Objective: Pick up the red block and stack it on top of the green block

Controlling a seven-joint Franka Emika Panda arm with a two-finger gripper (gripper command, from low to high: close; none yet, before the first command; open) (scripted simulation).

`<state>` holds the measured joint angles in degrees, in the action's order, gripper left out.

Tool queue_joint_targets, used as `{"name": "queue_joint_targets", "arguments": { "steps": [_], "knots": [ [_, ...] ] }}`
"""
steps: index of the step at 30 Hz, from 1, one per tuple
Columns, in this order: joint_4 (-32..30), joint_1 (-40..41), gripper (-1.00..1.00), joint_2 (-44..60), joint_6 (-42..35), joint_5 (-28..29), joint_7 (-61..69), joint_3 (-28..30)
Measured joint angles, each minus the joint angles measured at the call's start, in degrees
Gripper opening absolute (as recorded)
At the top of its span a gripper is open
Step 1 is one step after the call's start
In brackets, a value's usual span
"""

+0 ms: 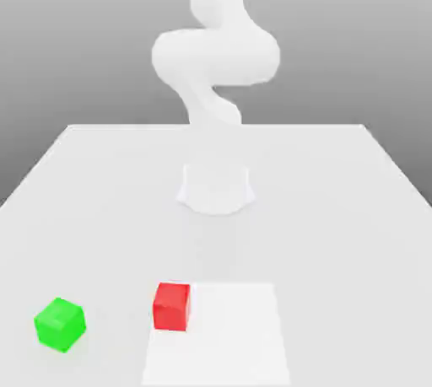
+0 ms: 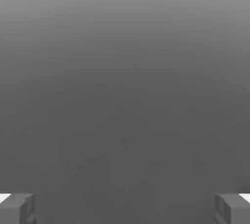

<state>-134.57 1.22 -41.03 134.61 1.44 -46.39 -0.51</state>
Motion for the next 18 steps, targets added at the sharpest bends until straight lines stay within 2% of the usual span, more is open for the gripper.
{"name": "queue_joint_targets", "arguments": {
  "steps": [11, 15, 18],
  "knots": [
    [-13.3, 4.8, 0.0, 23.9, 13.8, 4.7, -1.0, 0.9],
    [-18.0, 5.4, 0.0, 32.2, 18.7, 4.0, 0.4, 2.5],
    [-21.6, 5.9, 0.0, 38.3, 22.4, 1.2, 2.9, 3.2]
  ]
}}
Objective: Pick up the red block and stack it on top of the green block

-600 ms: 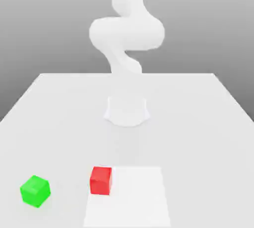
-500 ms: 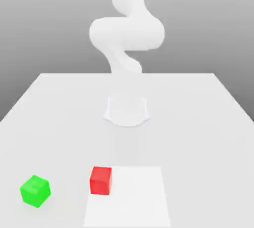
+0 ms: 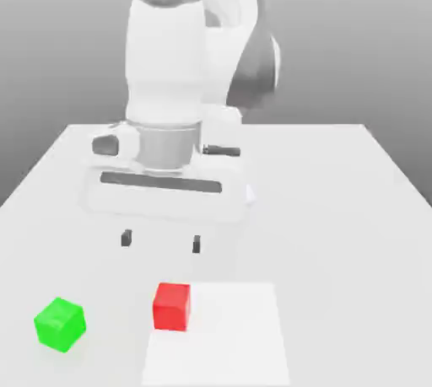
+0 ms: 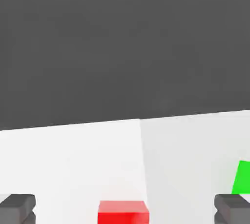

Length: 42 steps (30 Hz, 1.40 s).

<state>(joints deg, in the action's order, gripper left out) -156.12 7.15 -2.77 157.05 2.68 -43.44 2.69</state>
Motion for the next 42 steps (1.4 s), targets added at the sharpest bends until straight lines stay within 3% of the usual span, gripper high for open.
{"name": "queue_joint_targets", "arguments": {
  "steps": [7, 8, 15, 22, 42],
  "knots": [
    [-0.7, 1.0, 0.0, 14.3, 11.3, -4.4, 3.5, -1.2],
    [-0.4, 1.1, -1.0, 16.3, 13.0, -4.6, 3.6, -1.4],
    [-0.3, 1.3, -1.0, 16.8, 13.4, -4.4, 3.5, -1.6],
    [-1.7, 1.9, -1.0, 5.0, 3.0, -3.0, 1.3, -1.1],
    [12.3, 13.5, -1.0, 9.4, -6.7, -4.9, -43.5, 6.6]
  ]
}}
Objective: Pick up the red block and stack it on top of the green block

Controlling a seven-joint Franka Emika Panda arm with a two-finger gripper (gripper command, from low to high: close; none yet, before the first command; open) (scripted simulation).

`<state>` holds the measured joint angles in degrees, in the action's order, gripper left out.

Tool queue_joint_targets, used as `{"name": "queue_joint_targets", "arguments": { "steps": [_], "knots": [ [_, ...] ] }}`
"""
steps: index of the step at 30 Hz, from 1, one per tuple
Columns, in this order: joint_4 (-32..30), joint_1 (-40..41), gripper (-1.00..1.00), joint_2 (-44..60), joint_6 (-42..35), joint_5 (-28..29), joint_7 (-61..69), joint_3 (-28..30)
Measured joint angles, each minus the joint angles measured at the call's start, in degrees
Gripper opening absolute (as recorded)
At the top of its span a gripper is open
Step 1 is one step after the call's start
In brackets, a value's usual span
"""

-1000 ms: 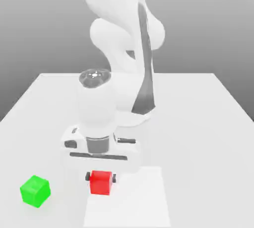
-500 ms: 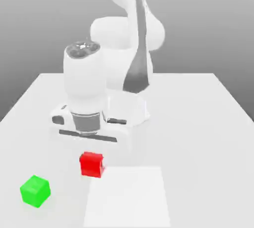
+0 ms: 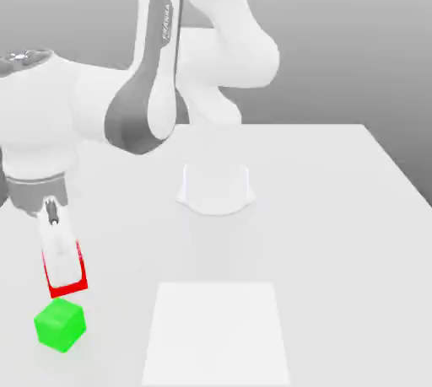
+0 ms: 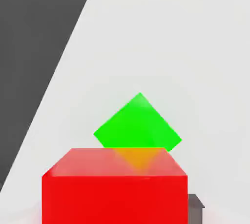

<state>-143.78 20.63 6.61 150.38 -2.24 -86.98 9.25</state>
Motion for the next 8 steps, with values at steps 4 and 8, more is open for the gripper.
{"name": "queue_joint_targets", "arguments": {
  "steps": [4, 8],
  "knots": [
    [0.7, 1.1, -1.0, 7.5, 6.7, -2.7, 0.9, -1.4],
    [0.8, 1.3, 1.0, 8.6, 7.7, -3.1, 1.1, -1.7]
  ]
}}
